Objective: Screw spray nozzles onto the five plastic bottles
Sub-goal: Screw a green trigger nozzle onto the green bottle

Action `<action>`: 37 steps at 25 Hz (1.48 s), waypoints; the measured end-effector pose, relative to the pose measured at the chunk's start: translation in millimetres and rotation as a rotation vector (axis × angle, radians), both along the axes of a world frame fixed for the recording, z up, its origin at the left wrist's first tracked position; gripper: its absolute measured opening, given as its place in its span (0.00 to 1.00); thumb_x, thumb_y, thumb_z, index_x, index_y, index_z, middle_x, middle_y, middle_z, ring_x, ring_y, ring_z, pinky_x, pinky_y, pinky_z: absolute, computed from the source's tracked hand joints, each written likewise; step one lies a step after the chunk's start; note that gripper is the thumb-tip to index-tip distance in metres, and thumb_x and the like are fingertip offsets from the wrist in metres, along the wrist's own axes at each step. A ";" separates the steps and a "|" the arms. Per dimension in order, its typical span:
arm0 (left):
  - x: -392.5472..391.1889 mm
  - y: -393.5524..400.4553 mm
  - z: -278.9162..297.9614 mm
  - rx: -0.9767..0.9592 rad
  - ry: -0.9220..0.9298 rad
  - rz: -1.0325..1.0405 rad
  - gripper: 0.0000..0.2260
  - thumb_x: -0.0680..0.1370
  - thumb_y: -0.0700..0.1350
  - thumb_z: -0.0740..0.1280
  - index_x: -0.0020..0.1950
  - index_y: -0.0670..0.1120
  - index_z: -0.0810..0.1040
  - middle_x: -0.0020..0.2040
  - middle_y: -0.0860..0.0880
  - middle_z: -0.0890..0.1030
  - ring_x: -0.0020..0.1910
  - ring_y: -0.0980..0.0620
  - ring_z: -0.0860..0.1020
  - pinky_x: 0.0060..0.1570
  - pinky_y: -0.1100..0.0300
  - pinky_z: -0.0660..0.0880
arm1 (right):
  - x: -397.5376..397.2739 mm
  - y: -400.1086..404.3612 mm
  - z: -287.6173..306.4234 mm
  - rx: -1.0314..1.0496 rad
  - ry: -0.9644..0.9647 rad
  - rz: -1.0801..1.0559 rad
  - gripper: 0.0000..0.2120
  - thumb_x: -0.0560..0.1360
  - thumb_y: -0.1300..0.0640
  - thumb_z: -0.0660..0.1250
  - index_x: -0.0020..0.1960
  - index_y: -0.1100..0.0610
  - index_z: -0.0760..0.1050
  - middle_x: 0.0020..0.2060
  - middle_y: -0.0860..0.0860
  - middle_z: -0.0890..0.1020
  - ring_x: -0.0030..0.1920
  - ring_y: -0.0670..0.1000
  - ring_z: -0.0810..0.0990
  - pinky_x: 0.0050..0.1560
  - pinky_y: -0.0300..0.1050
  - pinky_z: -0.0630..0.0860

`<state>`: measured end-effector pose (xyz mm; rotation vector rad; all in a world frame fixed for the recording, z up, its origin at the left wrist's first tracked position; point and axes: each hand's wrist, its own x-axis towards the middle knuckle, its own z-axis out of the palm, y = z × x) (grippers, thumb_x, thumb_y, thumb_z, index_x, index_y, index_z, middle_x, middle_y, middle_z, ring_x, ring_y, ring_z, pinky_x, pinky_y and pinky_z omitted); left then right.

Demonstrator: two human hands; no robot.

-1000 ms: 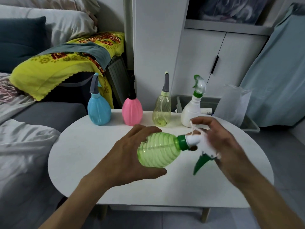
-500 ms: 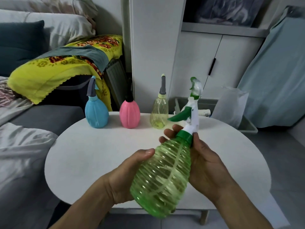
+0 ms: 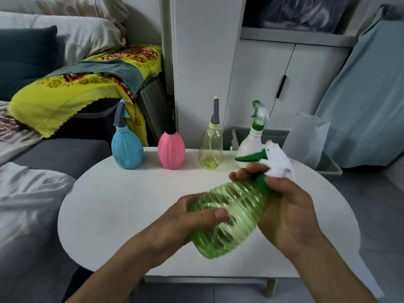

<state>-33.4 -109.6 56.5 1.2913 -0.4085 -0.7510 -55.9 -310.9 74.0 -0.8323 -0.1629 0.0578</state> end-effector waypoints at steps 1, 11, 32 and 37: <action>-1.7 -0.1 0.1 -0.004 0.080 -0.071 0.32 0.62 0.57 0.81 0.61 0.41 0.81 0.59 0.35 0.81 0.57 0.37 0.80 0.61 0.41 0.75 | -2.3 -1.3 -0.6 -0.024 -0.052 0.069 0.10 0.69 0.56 0.73 0.46 0.62 0.82 0.48 0.61 0.85 0.56 0.61 0.81 0.62 0.60 0.74; -22.0 -31.7 -11.1 -0.054 -0.267 0.224 0.21 0.66 0.49 0.76 0.55 0.40 0.81 0.47 0.41 0.82 0.47 0.45 0.80 0.49 0.47 0.78 | -1.9 0.4 8.8 -0.167 0.066 -0.236 0.14 0.65 0.56 0.73 0.26 0.56 0.71 0.27 0.55 0.78 0.40 0.55 0.83 0.48 0.53 0.78; -5.5 -14.0 -6.0 -0.213 0.145 -0.199 0.42 0.63 0.57 0.80 0.71 0.42 0.70 0.69 0.34 0.72 0.69 0.33 0.69 0.69 0.34 0.63 | 1.5 -20.4 2.0 0.061 -0.236 0.288 0.16 0.77 0.57 0.66 0.31 0.55 0.70 0.36 0.54 0.82 0.52 0.59 0.79 0.68 0.64 0.65; -11.1 -22.3 -3.8 0.074 -0.119 -0.025 0.24 0.66 0.47 0.79 0.59 0.40 0.79 0.58 0.33 0.80 0.55 0.35 0.80 0.61 0.39 0.75 | 3.4 -14.2 -6.9 -0.169 0.002 0.006 0.18 0.67 0.51 0.76 0.28 0.55 0.70 0.30 0.54 0.79 0.48 0.55 0.82 0.66 0.65 0.68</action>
